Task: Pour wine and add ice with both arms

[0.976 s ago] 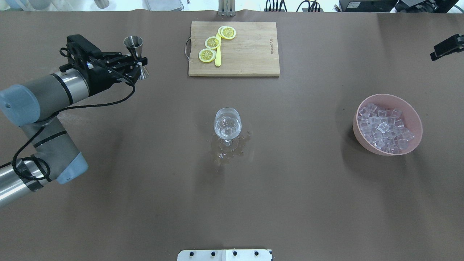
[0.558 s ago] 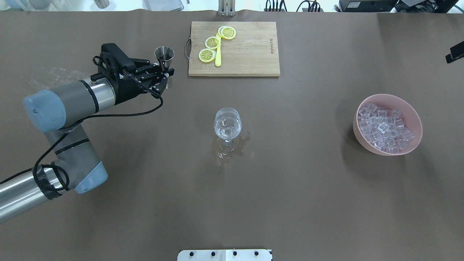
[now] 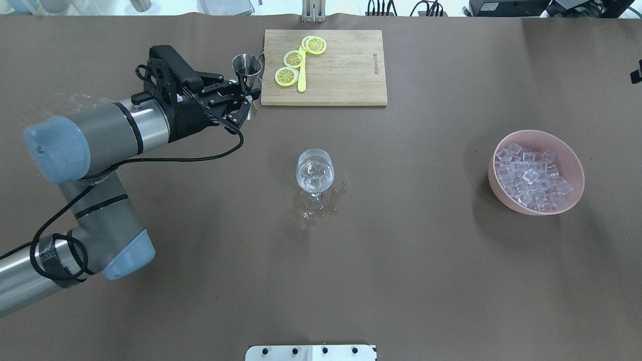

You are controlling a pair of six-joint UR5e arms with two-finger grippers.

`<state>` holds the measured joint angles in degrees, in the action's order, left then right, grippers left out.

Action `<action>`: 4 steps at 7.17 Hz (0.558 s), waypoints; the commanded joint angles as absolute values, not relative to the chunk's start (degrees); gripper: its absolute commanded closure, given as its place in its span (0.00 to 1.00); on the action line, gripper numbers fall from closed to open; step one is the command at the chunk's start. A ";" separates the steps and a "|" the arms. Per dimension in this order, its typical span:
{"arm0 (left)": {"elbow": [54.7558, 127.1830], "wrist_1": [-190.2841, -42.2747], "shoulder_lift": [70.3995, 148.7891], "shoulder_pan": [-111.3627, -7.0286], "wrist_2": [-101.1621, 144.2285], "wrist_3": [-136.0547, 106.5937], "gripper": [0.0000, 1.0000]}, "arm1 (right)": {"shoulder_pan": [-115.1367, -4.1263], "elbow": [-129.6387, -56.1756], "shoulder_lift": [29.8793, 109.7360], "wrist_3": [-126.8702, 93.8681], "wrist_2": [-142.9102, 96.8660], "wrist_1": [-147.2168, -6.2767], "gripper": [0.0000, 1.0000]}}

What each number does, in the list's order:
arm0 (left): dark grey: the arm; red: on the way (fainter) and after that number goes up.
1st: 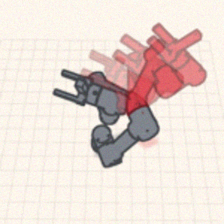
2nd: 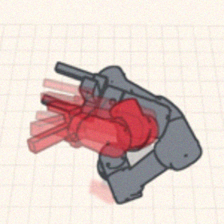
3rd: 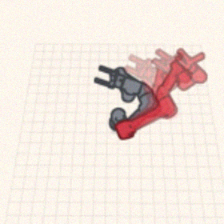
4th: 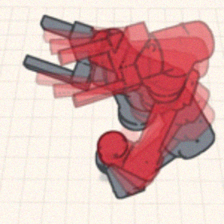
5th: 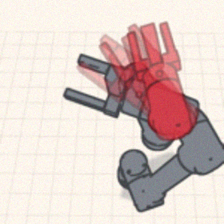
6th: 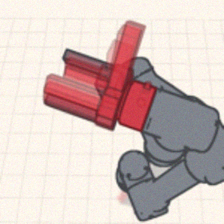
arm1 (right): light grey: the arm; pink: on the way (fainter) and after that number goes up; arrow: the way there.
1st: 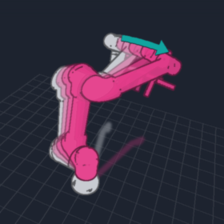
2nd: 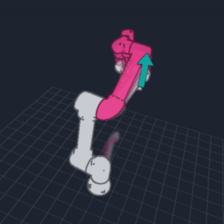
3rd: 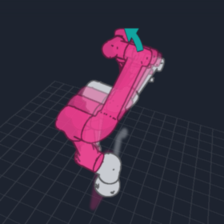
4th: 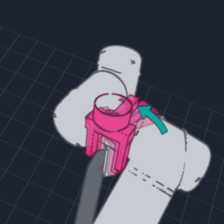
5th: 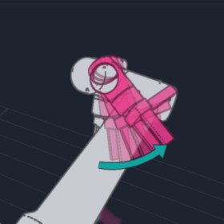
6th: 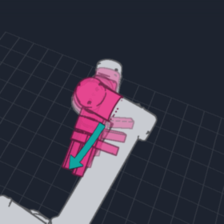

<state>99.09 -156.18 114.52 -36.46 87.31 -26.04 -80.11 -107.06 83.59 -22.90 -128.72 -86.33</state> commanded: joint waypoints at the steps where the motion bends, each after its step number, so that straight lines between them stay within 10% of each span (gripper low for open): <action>1: 100.72 -155.66 114.35 -36.12 86.75 -17.73 1.00 | -80.33 -107.75 83.67 -25.82 -131.91 -86.40 0.08; 4: 99.32 -155.04 114.43 -32.35 82.63 -9.96 1.00 | -80.33 -107.84 83.67 -27.07 -132.10 -86.40 0.08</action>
